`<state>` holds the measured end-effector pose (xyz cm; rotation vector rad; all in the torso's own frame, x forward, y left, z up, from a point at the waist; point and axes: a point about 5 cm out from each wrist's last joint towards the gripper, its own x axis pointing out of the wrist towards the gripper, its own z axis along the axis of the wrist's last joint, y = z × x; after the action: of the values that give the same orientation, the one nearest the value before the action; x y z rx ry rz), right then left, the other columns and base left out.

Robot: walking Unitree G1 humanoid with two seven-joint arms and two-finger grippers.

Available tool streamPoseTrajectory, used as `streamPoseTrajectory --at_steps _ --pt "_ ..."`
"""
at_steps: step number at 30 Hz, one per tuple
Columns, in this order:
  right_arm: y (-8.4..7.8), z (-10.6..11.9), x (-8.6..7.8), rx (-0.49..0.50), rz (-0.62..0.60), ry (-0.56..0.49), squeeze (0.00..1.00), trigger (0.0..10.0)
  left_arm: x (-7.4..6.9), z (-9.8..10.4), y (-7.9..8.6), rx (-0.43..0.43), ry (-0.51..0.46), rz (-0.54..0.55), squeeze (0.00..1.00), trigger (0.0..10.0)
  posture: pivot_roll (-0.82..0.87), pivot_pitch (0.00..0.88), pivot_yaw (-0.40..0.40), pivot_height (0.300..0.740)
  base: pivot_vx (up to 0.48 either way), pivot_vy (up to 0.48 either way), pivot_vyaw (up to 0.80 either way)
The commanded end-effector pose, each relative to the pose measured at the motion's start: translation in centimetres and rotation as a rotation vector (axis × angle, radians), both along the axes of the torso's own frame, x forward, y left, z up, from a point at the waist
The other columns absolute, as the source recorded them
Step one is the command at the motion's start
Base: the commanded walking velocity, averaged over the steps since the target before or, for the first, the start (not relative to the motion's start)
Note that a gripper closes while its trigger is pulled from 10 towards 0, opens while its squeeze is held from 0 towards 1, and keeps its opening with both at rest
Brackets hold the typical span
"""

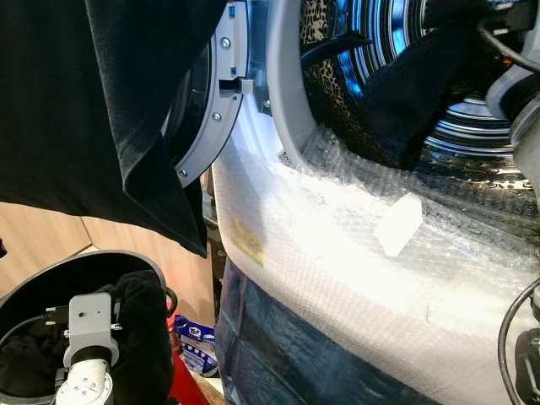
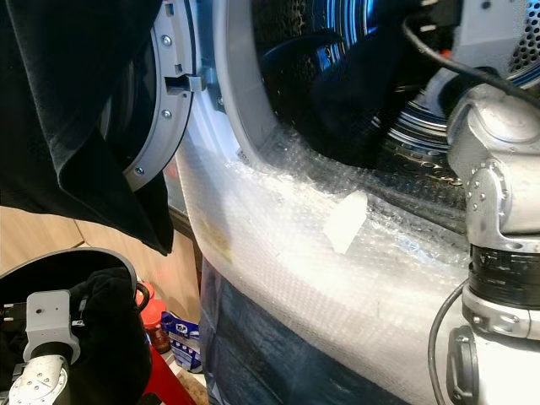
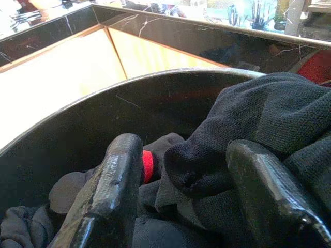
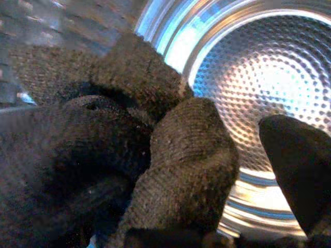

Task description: Clothes washing

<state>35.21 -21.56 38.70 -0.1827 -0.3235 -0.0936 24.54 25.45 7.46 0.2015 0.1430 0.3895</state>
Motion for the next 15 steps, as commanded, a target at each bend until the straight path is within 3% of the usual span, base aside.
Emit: streamPoseTrajectory --at_steps 1,2,3,5,6,7,8,11,12,15 --pt "-1.0 2.3 0.8 0.013 -0.122 -0.105 0.00 10.0 0.4 -0.3 -0.4 0.011 0.029 -0.032 0.00 10.0 0.02 0.000 -0.032 0.740 0.000 0.000 0.00" --pt "-2.3 3.4 0.9 0.041 -0.229 -0.155 0.00 10.0 0.5 -0.2 -0.3 0.013 0.027 -0.034 0.00 10.0 0.02 0.000 -0.031 0.740 0.000 0.000 0.00" --pt "-2.5 3.6 0.9 0.048 -0.249 -0.164 0.00 10.0 0.6 -0.1 -0.3 0.013 0.026 -0.034 0.00 10.0 0.02 0.000 -0.031 0.740 0.000 0.000 0.00" --pt "-3.5 6.0 0.3 -0.078 -0.418 -0.289 0.00 10.0 0.6 0.0 -0.2 0.018 0.021 -0.032 0.00 10.0 0.02 0.000 -0.031 0.740 0.000 0.000 0.00" --pt "-3.5 6.0 0.3 -0.078 -0.418 -0.289 0.00 10.0 0.6 0.0 -0.2 0.018 0.021 -0.032 0.00 10.0 0.02 0.000 -0.031 0.740 0.000 0.000 0.00" --pt "-3.3 6.2 0.2 -0.132 -0.437 -0.307 0.00 10.0 0.6 0.1 -0.2 0.018 0.021 -0.031 0.00 10.0 0.02 0.000 -0.031 0.740 0.000 0.000 0.00" --pt "-2.0 6.5 0.2 -0.301 -0.457 -0.358 0.00 10.0 0.5 0.1 -0.1 0.020 0.021 -0.030 0.00 10.0 0.03 0.000 -0.031 0.740 0.000 0.000 0.00" --pt "-0.6 5.2 0.9 -0.505 -0.488 -0.330 0.00 10.0 0.3 -0.1 -0.2 0.026 0.030 -0.037 0.00 10.0 0.03 0.000 -0.033 0.740 0.000 0.000 0.00" --pt "-0.3 4.1 1.2 -0.631 -0.525 -0.306 0.00 10.0 0.2 -0.2 -0.4 0.028 0.039 -0.046 0.00 10.0 0.03 0.000 -0.033 0.740 0.000 0.000 0.00" --pt "-0.5 3.0 2.1 -0.708 -0.562 -0.302 0.00 10.0 0.1 -0.4 -0.6 0.024 0.046 -0.062 0.00 10.0 0.03 0.000 -0.030 0.740 0.000 0.000 0.00"
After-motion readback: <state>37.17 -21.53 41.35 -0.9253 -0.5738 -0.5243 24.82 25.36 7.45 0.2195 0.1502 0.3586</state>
